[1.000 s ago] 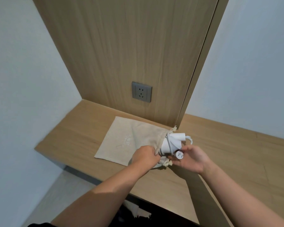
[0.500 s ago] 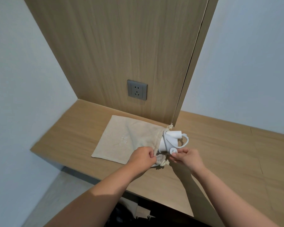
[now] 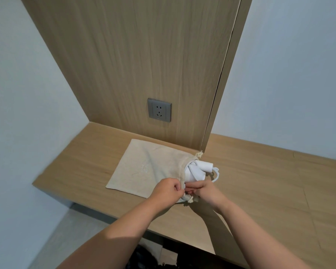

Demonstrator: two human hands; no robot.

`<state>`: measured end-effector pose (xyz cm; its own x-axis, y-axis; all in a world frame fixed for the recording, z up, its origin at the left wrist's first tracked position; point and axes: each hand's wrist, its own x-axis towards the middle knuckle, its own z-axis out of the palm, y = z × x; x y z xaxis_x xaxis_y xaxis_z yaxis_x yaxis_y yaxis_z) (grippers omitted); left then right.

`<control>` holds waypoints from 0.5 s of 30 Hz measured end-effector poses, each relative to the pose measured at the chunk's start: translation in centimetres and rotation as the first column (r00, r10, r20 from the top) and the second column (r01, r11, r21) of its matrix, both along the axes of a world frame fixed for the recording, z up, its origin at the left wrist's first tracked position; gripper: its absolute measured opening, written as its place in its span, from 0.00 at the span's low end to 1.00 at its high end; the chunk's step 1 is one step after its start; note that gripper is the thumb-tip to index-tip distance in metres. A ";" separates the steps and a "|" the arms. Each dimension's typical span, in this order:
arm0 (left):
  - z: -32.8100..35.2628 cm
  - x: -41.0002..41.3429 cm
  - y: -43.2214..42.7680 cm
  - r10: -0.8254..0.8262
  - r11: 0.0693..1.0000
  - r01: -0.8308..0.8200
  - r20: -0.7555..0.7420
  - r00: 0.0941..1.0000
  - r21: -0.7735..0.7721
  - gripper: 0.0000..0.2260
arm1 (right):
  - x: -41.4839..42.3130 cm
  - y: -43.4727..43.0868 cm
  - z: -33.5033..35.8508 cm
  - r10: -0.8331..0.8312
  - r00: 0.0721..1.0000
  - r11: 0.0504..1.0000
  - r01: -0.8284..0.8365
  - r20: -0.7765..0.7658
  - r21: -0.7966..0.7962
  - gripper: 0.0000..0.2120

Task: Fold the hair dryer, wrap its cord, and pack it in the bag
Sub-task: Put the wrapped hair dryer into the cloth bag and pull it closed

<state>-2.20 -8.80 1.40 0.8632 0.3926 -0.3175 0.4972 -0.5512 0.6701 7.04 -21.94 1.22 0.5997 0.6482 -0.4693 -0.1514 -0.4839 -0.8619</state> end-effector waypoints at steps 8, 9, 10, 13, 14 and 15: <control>0.1 1.0 -1.4 0.102 0.987 -0.090 -0.087 0.991 0.135 0.15 | 0.8 -2.1 0.3 -0.199 0.977 0.980 0.198 -0.074 -0.024 0.12; 0.2 1.0 -1.4 0.100 0.988 -0.087 -0.095 0.990 0.129 0.15 | 1.6 -2.6 0.1 -0.354 0.935 0.935 0.353 -0.007 -0.039 0.11; 0.3 1.0 -1.4 0.095 0.989 -0.082 -0.106 0.990 0.123 0.15 | 2.6 -3.1 -0.1 -0.466 0.883 0.882 0.468 0.052 -0.056 0.10; 0.5 0.9 -1.3 0.083 0.991 -0.069 -0.124 0.989 0.113 0.16 | 4.9 -3.4 -0.6 -0.544 0.820 0.837 0.546 -0.177 -0.042 0.14; 0.7 0.9 -1.2 0.075 0.991 -0.061 -0.124 0.989 0.119 0.16 | 5.3 -3.1 -0.7 -0.518 0.803 0.845 0.534 -0.296 -0.029 0.17; 0.8 0.9 -1.2 0.061 0.989 -0.044 -0.123 0.991 0.138 0.16 | 5.6 -2.7 -0.8 -0.480 0.795 0.858 0.513 -0.371 -0.011 0.18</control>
